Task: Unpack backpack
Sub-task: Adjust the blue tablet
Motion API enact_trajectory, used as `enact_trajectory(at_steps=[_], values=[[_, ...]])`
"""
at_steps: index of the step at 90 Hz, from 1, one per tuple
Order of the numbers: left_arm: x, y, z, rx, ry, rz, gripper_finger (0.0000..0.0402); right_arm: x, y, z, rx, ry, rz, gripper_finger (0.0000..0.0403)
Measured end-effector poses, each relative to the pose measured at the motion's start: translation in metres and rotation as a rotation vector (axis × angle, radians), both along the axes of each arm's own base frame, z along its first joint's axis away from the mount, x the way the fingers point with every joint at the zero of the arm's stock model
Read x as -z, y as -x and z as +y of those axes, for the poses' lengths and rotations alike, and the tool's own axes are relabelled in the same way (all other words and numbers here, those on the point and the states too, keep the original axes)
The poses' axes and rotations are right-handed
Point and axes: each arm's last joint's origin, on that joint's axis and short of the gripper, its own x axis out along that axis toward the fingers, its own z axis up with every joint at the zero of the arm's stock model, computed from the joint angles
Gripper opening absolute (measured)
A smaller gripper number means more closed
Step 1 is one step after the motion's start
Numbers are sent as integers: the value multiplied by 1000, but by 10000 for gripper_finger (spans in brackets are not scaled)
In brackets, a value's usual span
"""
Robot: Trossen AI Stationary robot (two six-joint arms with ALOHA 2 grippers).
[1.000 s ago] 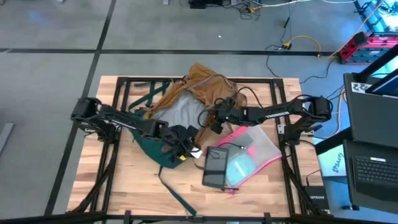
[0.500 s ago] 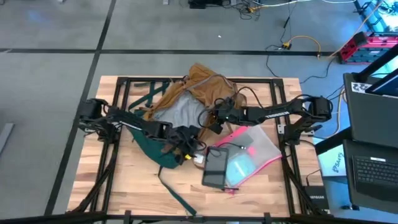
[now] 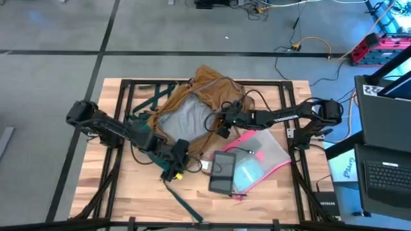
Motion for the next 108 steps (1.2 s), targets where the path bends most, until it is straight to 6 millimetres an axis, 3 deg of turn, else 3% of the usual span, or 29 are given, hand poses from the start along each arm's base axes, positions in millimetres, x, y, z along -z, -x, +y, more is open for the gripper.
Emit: enact_trajectory(at_steps=[30, 49, 68, 83, 108], values=[[29, 19, 37, -379, -174, 262, 266, 2, -1, 1, -21, -20, 3, 69], [46, 29, 82, -596, -285, 307, 240, 3, -1, 2, -58, -57, 1, 69], [46, 31, 109, -733, -424, 285, 239, 3, -2, 5, -129, -125, -12, 69], [36, 31, 112, -736, -414, 231, 238, 3, -3, 10, -227, -191, -21, 69], [-2, 40, 93, -722, -394, 12, 238, -3, -7, 36, -374, -137, -35, 69]])
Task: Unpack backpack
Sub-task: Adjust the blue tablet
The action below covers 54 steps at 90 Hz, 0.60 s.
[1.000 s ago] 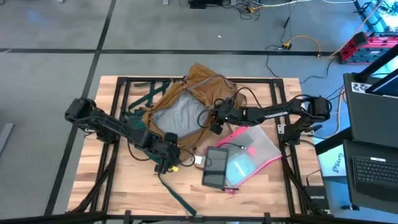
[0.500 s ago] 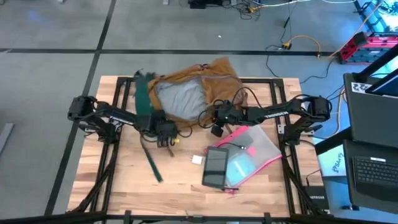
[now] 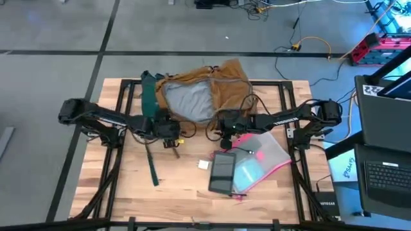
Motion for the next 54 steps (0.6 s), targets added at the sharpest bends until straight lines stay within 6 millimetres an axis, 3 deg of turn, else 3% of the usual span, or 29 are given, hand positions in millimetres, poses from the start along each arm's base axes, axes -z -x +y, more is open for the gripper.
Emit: enact_trajectory(at_steps=[17, 26, 44, 54], values=[[-23, 5, -17, 77, -22, -148, 238, -13, -1, 23, -118, 51, -67, 69], [-30, -2, -29, 176, -41, -252, 238, -27, 2, 38, -178, 65, -129, 69], [-21, -12, -53, 553, 25, -477, 238, -46, 22, 68, -223, 125, -213, 69], [-15, -11, -55, 630, 55, -573, 238, -45, 44, 80, -212, 120, -247, 69]])
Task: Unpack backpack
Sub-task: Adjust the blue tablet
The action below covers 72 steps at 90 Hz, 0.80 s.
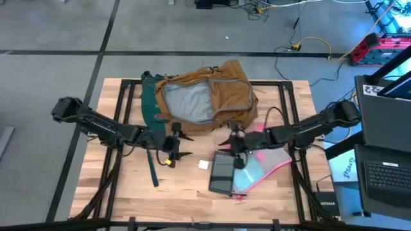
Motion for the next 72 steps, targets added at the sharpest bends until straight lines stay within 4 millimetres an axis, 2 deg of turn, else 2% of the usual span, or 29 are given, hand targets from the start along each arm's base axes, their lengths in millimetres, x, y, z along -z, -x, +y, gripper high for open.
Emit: enact_trajectory(at_steps=[18, 43, 61, 66, 72], values=[[14, 4, 6, -7, 47, -42, 238, 19, 34, 7, 162, -74, -13, 69], [44, -10, 4, -19, 96, -7, 238, 45, 54, 17, 239, -199, 157, 69], [51, -14, 5, -92, 130, -22, 235, 48, 61, 32, 137, -258, 220, 69], [50, -14, 4, -89, 133, -24, 225, 48, 63, 35, 129, -267, 233, 69], [50, -14, 3, -80, 131, -26, 192, 50, 66, 37, 138, -275, 260, 69]])
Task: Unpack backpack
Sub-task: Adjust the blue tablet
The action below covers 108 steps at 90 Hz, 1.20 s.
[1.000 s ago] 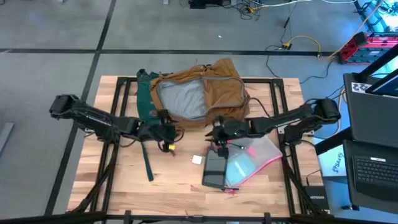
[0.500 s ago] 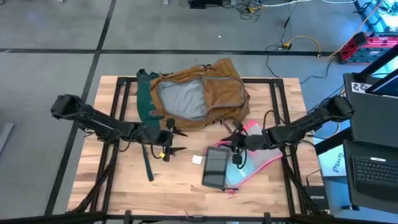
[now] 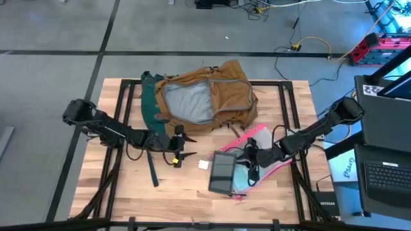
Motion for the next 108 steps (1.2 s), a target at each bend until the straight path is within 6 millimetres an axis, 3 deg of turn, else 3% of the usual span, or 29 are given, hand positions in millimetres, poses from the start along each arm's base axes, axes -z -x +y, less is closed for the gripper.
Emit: enact_trajectory(at_steps=[16, 21, 35, 62, 81, 108], values=[[1, 0, 0, 19, -1, 13, 34, 2, 3, 0, 43, -38, 34, 57], [1, 0, 0, 21, -4, 17, 13, 2, 3, 0, 44, -39, 33, 45], [1, 0, 0, 22, -7, 18, 11, 4, 2, 1, 44, -35, 39, 5], [4, 1, 0, 23, -12, 42, 9, 29, -13, 8, 63, -33, 70, 2], [3, 1, -1, 38, -2, 42, 9, 29, -40, 7, 18, -31, 35, 0], [3, 1, -5, 165, 49, 50, 9, 16, -96, -7, -83, 50, -10, 0]])
